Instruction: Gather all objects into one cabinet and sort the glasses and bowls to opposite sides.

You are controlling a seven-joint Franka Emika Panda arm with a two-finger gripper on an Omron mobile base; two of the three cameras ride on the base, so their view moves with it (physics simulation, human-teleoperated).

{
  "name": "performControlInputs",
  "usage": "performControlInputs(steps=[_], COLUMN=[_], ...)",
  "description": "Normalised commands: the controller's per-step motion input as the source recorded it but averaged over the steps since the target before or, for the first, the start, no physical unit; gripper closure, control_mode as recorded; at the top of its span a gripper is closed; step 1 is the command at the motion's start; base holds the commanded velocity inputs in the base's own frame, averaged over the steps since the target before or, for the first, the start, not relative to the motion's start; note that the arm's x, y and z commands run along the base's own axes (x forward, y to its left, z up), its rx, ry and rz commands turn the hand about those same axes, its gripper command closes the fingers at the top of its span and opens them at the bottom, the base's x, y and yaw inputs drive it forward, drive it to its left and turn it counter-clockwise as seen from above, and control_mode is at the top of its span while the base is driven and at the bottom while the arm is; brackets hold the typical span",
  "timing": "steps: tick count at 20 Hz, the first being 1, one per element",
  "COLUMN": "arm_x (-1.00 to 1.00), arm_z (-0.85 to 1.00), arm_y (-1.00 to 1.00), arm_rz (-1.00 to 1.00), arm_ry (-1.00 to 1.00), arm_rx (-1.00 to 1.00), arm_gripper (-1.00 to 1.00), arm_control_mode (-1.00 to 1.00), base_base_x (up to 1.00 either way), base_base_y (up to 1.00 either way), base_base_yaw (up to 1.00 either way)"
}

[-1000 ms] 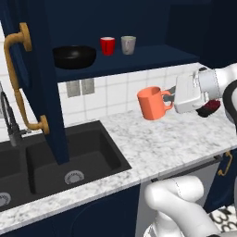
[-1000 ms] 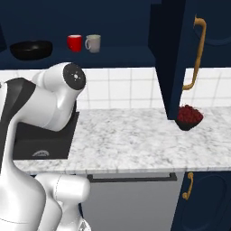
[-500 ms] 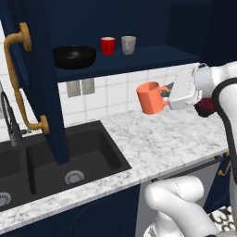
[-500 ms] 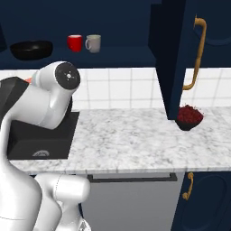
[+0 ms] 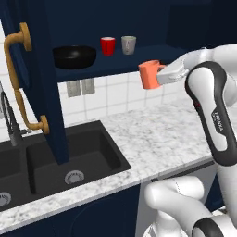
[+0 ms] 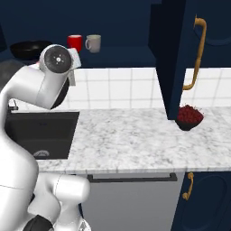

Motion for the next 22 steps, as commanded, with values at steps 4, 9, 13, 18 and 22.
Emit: performControlInputs(steps=[4,9,13,18,22], arm_x=[0.28,0.48,0.66,0.86,0.94], arm_z=[0.47,0.0,-0.04,-0.02,-0.15], arm_y=[-0.53,-0.95,-0.94,-0.3,-0.09], arm_rz=[-0.29,-0.3,-0.26,-0.19,-0.11], arm_ry=[0.01,0.0,-0.03,-0.12,-0.14], arm_rx=[0.06,0.09,0.1,0.1,0.0], arm_gripper=[1.0,1.0,1.0,1.0,1.0], arm_control_mode=[-1.0,-1.0,-1.0,-1.0,-1.0], base_base_x=[0.0,0.0,0.0,0.0,0.0], base_base_y=[0.0,0.0,0.0,0.0,0.0], base_base_yaw=[0.0,0.0,0.0,0.0,0.0])
